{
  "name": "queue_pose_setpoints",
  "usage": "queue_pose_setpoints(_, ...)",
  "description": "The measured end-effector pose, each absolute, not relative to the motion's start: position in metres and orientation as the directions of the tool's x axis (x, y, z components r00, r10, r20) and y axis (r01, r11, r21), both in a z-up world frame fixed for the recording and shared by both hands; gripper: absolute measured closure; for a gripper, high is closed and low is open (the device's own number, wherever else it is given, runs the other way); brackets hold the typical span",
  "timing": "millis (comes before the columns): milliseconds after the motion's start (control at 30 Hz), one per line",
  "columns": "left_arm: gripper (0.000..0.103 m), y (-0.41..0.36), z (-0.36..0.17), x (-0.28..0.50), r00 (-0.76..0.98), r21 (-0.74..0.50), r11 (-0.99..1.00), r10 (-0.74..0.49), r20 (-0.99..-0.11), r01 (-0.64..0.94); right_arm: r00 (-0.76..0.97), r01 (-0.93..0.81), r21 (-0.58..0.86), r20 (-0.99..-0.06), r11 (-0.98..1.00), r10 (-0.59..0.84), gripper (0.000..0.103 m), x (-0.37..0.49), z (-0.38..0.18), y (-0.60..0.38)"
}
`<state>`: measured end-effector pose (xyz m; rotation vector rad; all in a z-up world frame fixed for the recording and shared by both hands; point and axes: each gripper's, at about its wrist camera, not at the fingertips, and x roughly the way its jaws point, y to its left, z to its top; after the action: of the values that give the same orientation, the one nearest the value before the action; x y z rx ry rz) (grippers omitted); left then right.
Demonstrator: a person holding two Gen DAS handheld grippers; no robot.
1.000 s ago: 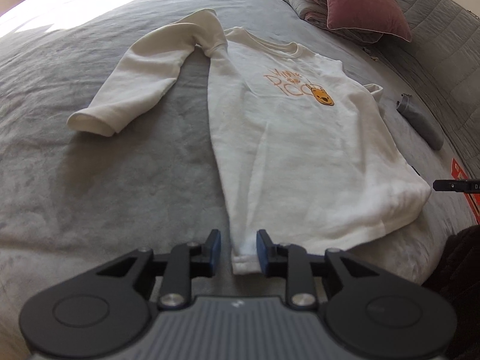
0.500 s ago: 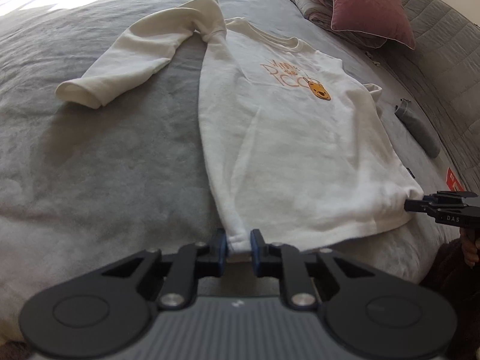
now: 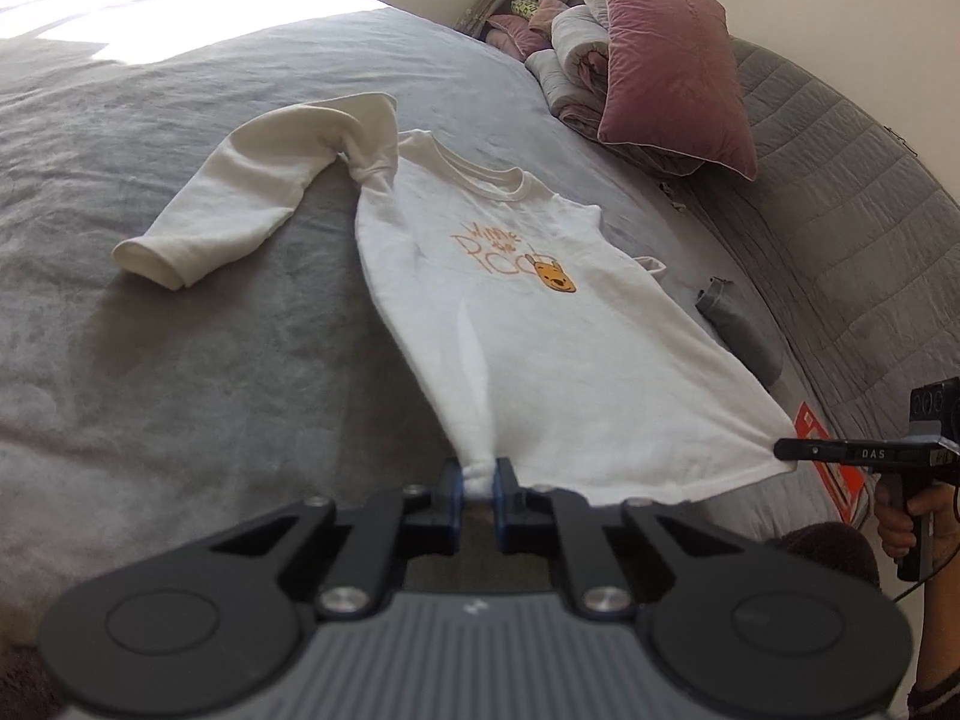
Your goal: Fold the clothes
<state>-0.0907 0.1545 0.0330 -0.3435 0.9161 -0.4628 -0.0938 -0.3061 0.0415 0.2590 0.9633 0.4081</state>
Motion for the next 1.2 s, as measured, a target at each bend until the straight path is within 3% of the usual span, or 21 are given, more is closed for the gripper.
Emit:
queue_pose_setpoints(333,0.093,0.114,-0.023,-0.093,0.438,-0.177,0.926,-0.319,-0.840,0.334,0.379,-0.210,0.202,-0.885,0.957,0.270,0.095,-0.076,-0.016,-0.283)
queue_pose_setpoints(433,0.087,0.127,-0.018,-0.086,0.434,-0.237,0.916,-0.366,-0.823,0.324,0.357,-0.197,0.188,-0.900,0.962,0.248,0.092,-0.068,-0.027,-0.285)
queue_pose_setpoints(467,0.084,0.133,-0.015,-0.084,0.444,-0.260,0.913,-0.384,-0.809,0.314,0.364,-0.191,0.185,-0.899,0.964,0.245,0.081,-0.066,-0.025,-0.285)
queue_pose_setpoints(567,0.068,0.149,-0.010,-0.073,0.476,-0.314,0.908,-0.414,-0.776,0.278,0.401,-0.185,0.153,-0.890,0.971,0.216,0.071,-0.060,-0.016,-0.287)
queue_pose_setpoints(667,0.065,0.162,-0.010,-0.056,0.504,-0.343,0.914,-0.406,-0.762,0.217,0.452,-0.191,0.102,-0.873,0.976,0.180,0.053,-0.056,-0.007,-0.285)
queue_pose_setpoints(1067,0.059,0.224,-0.007,-0.006,0.624,-0.269,0.962,-0.190,-0.758,-0.035,0.508,-0.242,0.119,-0.830,0.963,0.231,0.050,-0.001,0.009,-0.243)
queue_pose_setpoints(1200,0.059,0.251,-0.015,0.002,0.627,-0.303,0.945,-0.163,-0.762,-0.124,0.509,-0.263,0.140,-0.820,0.955,0.261,0.050,0.020,0.008,-0.223)
